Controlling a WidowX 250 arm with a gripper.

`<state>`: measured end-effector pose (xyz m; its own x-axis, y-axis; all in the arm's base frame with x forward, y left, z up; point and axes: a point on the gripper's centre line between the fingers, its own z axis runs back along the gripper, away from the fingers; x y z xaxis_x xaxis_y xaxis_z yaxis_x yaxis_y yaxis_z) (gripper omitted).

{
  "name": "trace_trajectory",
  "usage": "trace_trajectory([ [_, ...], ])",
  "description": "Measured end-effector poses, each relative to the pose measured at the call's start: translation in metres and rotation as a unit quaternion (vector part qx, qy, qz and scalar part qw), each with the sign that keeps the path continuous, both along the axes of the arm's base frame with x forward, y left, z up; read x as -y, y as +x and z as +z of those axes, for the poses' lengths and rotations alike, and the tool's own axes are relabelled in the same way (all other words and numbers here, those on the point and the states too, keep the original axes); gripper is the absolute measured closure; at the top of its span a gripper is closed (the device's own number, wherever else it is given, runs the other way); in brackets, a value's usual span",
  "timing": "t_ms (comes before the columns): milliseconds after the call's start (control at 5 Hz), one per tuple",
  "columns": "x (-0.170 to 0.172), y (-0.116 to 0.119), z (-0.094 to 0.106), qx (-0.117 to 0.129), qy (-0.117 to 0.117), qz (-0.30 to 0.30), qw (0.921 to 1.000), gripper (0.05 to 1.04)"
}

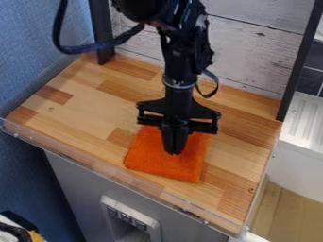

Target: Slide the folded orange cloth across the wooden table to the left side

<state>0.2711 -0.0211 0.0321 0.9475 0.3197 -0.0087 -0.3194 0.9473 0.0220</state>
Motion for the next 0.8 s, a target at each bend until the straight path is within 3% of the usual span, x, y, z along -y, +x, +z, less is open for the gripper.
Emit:
trace_trajectory([
  [400, -0.012, 0.005, -0.019, -0.009, -0.004, -0.013, 0.9999, 1.021],
  [800, -0.025, 0.024, -0.022, 0.002, -0.015, -0.029, 0.9995, 1.021],
])
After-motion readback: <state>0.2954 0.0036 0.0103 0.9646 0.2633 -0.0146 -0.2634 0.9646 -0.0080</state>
